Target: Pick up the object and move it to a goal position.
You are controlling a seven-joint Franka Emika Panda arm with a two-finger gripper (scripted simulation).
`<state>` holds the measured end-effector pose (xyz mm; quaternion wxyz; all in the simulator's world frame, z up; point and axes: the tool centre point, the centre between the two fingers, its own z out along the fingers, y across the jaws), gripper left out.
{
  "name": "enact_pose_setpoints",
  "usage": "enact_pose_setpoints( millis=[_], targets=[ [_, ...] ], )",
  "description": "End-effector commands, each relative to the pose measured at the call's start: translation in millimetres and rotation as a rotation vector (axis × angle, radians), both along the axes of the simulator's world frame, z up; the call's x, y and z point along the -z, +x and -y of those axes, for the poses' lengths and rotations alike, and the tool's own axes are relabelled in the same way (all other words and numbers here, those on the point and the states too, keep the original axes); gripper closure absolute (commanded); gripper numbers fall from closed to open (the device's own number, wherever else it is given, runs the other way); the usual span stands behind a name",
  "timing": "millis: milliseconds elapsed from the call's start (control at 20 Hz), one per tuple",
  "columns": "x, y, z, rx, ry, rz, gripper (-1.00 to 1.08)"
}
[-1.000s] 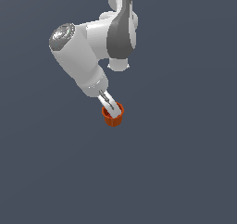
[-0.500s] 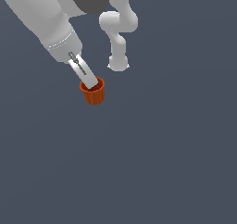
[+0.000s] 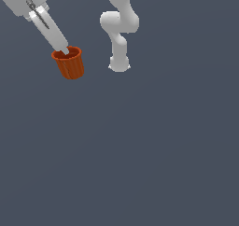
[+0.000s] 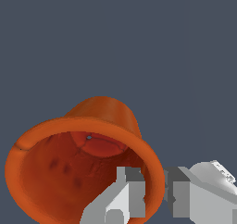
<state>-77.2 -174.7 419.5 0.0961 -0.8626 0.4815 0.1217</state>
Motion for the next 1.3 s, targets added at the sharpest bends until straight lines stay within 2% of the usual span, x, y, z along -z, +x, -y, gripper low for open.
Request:
enact_pose_setpoints(
  millis=[0, 550, 1250],
  targets=[
    [-24, -8, 15, -0.001, -0.001, 0.001, 1.08],
    [-91, -27, 63, -0.004, -0.001, 0.001, 1.08],
    [-113, -32, 79, -0.004, -0.001, 0.001, 1.08]
  ],
)
